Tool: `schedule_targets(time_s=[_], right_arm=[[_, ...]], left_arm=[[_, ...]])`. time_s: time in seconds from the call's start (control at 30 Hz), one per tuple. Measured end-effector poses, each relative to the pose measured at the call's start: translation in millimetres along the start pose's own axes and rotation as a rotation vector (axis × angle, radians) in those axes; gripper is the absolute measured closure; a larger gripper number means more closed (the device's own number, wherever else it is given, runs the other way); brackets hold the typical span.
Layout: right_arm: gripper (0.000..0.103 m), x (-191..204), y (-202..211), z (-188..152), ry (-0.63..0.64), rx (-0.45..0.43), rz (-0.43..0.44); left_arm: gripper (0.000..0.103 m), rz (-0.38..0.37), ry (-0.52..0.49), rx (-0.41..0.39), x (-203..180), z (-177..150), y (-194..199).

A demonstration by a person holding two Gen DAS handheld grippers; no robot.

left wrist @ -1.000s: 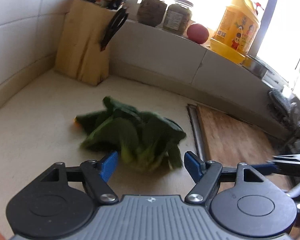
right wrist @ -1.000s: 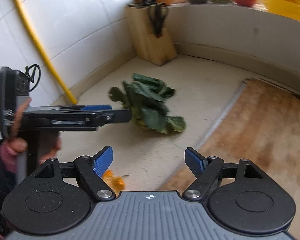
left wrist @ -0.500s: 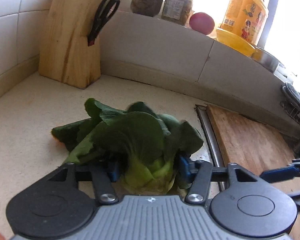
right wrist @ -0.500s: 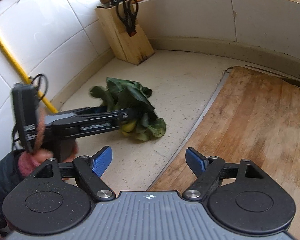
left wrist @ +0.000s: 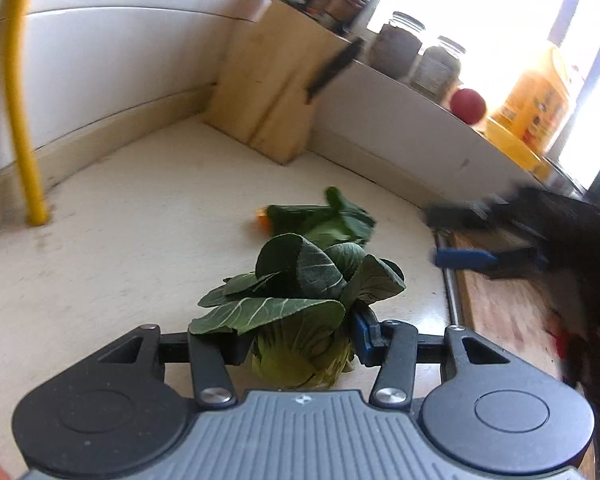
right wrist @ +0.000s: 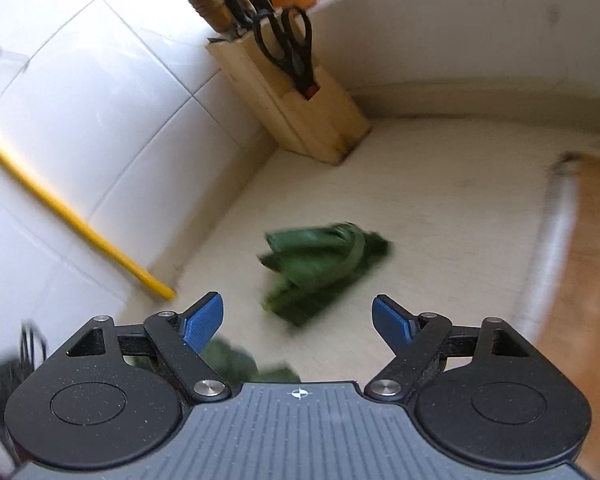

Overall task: Collect trash
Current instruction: 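Grasp the loose green bok choy leaves with the right tool while the left tool holds the bok choy head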

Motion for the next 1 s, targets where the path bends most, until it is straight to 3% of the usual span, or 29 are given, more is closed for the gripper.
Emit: schedule_targets(time_s=[0.1, 0.17, 0.2, 0.23, 0.3, 0.5, 0.57, 0.6, 0.63, 0.7, 0.8, 0.87, 0.93, 1.0], right_arm=[[0.017, 6.8, -39.0, 12.3, -0.075, 0.038, 0.008], [0.024, 10.9, -55.9, 15.3, -0.108, 0.052, 0.003], [0.04, 11.5, -63.5, 15.9, -0.117, 0.062, -0.004], [0.063, 11.0, -69.9, 14.6, -0.133, 0.081, -0.011], [0.081, 7.5, -73.9, 8.4, -0.168, 0.124, 0.02], [0.087, 1.2, -28.9, -11.3, -0.159, 0.096, 0.09], [0.077, -3.9, -14.4, -9.8, -0.183, 0.057, 0.073], [0.061, -5.3, -15.3, -4.9, -0.188, 0.045, 0.071], [0.038, -5.4, -16.9, 0.4, -0.18, 0.031, 0.067], [0.014, -4.2, -24.9, 9.6, -0.188, 0.004, 0.019], [0.014, 0.1, -56.3, 21.8, -0.197, 0.046, 0.011], [0.025, 7.4, -71.0, 19.3, -0.145, 0.062, -0.041], [0.062, 11.2, -77.6, 13.9, -0.093, 0.059, -0.087], [0.092, 5.7, -74.6, 8.9, -0.109, 0.1, -0.028]], left_arm=[[0.057, 0.011, 0.011, -0.012, 5.9, -5.6, 7.6], [0.057, 0.012, 0.013, -0.017, 10.1, -7.7, 11.5], [0.057, 0.01, 0.017, -0.017, 11.8, -8.9, 12.8], [0.057, 0.006, 0.025, -0.018, 13.9, -10.0, 13.5], [0.057, 0.0, 0.039, -0.02, 18.3, -11.0, 14.9], [0.057, -0.027, 0.07, -0.005, 28.8, -5.2, 14.5], [0.057, -0.033, 0.076, -0.004, 30.1, -3.1, 15.1], [0.057, -0.034, 0.078, -0.004, 30.4, -2.4, 15.5], [0.057, -0.034, 0.08, -0.005, 30.7, -1.8, 15.3], [0.057, -0.034, 0.083, -0.009, 31.0, -2.4, 16.7], [0.057, -0.034, 0.092, -0.009, 32.3, -3.8, 16.4], [0.057, -0.032, 0.103, -0.007, 33.8, -3.3, 14.9], [0.057, -0.031, 0.113, -0.004, 35.6, -3.7, 13.8], [0.057, -0.03, 0.12, 0.0, 36.3, -4.6, 14.2]])
Point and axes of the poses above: each gripper's, at about its wrist camera, not at the fingertips, and y roughly against the way its jaws point, x to its left, z to its top, the point moved 2 cm from there along -y, roughly the way its jaws point, and after that the axes turned 13 degrees about -z, right-handed, at the moved point
